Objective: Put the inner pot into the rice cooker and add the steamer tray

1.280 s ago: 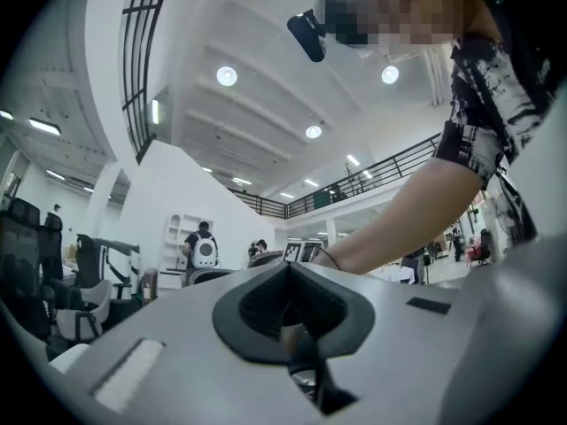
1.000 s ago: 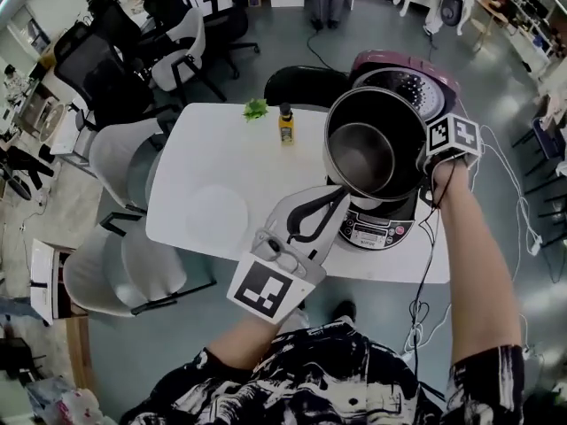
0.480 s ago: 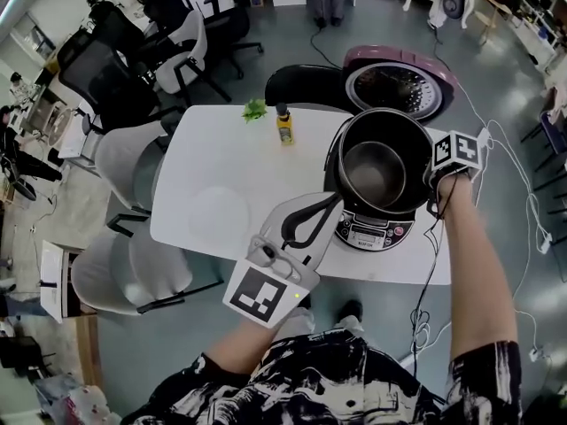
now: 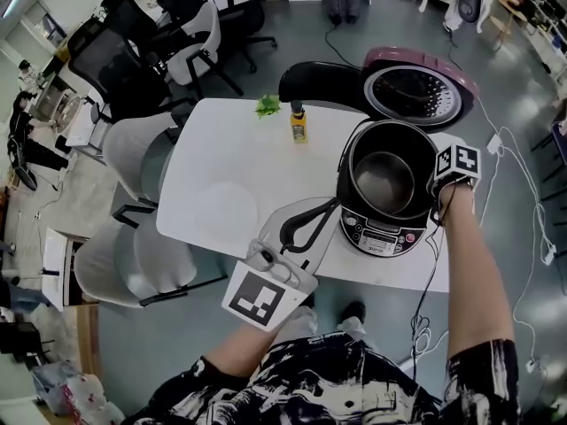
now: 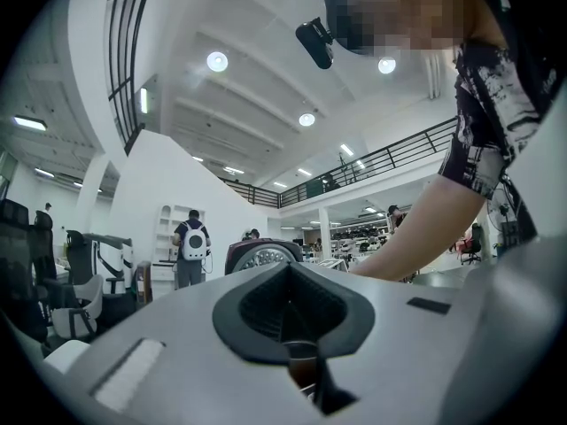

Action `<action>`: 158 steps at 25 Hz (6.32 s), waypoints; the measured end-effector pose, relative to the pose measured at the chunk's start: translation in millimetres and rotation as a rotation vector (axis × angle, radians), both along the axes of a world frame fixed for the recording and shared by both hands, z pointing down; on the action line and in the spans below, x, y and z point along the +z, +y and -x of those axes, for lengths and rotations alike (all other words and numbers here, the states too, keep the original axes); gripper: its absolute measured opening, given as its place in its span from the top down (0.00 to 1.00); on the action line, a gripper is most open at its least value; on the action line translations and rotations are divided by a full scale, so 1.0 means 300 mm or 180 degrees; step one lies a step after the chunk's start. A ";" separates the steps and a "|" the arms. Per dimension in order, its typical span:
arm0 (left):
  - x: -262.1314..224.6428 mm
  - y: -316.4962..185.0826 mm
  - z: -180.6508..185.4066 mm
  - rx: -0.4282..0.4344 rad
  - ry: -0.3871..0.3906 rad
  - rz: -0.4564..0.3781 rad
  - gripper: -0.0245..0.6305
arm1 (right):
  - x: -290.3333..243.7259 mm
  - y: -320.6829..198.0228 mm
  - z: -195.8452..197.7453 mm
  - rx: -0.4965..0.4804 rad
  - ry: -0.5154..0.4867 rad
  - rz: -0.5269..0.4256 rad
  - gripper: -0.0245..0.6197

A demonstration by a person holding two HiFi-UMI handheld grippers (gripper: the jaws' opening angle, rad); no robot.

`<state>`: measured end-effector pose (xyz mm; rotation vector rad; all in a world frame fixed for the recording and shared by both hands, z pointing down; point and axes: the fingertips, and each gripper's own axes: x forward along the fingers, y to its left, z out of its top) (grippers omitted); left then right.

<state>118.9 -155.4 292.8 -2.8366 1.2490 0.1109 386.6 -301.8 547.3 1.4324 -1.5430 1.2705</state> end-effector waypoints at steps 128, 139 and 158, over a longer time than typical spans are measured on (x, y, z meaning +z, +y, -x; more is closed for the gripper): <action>0.042 0.083 0.283 -0.0110 -0.0244 -0.0151 0.96 | -0.131 0.003 1.252 -0.1786 -0.0768 -0.0684 0.96; -0.062 0.114 -0.237 0.0759 -0.0272 -0.0266 0.96 | -0.271 -0.038 0.312 -0.0853 -0.0244 -0.0693 0.96; 0.016 0.092 -0.276 0.0703 -0.0376 -0.0143 0.96 | 0.041 -0.033 0.022 -0.0341 0.0192 -0.0194 0.95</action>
